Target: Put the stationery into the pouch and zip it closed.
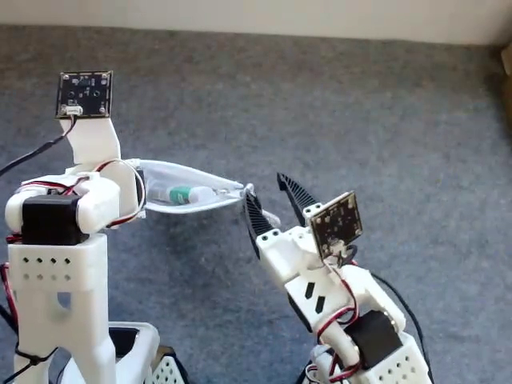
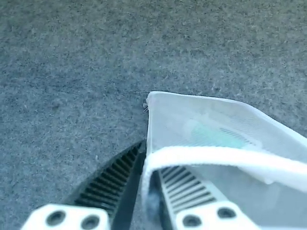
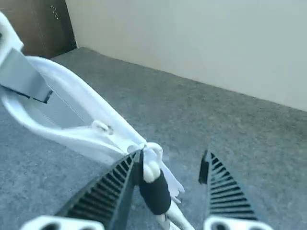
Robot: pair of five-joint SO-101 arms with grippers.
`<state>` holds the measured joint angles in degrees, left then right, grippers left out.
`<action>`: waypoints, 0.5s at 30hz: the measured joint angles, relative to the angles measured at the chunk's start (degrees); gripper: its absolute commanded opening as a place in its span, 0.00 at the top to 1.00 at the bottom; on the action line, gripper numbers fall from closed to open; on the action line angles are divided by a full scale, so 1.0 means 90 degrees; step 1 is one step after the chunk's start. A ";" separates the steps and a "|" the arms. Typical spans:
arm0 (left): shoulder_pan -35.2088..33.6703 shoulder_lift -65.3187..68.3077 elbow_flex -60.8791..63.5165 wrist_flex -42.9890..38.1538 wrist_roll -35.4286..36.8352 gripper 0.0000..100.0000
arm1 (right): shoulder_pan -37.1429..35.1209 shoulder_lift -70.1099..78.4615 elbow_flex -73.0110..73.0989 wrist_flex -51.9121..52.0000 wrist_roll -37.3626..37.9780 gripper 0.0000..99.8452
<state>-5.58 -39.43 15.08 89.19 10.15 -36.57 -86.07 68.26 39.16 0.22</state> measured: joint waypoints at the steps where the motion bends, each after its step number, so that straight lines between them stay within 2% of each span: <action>1: -0.0010 0.0000 0.0000 0.0000 0.0000 1.00 | 0.0000 0.0000 0.0078 0.0000 0.0000 0.82; 15: -0.0020 -0.0078 0.0303 -0.0205 0.0000 1.00 | -0.0205 0.0020 0.0527 -0.0010 0.0049 0.82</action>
<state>-5.76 -40.13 17.80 87.34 10.15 -38.42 -85.89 73.01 39.08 0.66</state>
